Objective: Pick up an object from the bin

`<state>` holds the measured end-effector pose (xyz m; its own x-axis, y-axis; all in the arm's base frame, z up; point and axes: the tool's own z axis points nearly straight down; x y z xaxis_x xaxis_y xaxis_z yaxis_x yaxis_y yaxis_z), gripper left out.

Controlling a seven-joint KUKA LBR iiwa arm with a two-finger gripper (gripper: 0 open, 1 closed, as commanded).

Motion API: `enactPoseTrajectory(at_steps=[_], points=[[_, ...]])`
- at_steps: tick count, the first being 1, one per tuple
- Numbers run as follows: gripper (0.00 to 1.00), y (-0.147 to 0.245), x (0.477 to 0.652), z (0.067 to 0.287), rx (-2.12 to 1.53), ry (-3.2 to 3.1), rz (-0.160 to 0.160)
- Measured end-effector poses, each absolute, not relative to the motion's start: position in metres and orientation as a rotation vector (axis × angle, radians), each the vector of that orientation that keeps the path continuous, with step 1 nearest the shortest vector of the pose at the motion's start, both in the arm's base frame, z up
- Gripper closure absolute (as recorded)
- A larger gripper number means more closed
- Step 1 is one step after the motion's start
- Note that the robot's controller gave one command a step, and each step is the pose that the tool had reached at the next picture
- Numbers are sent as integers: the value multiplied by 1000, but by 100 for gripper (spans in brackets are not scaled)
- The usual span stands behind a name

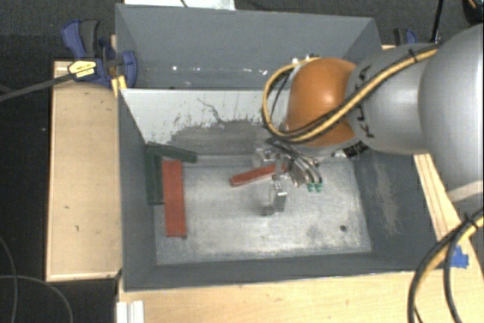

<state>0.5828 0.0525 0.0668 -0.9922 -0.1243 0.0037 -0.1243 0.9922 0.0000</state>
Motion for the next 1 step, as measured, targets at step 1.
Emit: enactPoseTrajectory(at_steps=[1], points=[[100,53,585,71,191,-3138,-2]])
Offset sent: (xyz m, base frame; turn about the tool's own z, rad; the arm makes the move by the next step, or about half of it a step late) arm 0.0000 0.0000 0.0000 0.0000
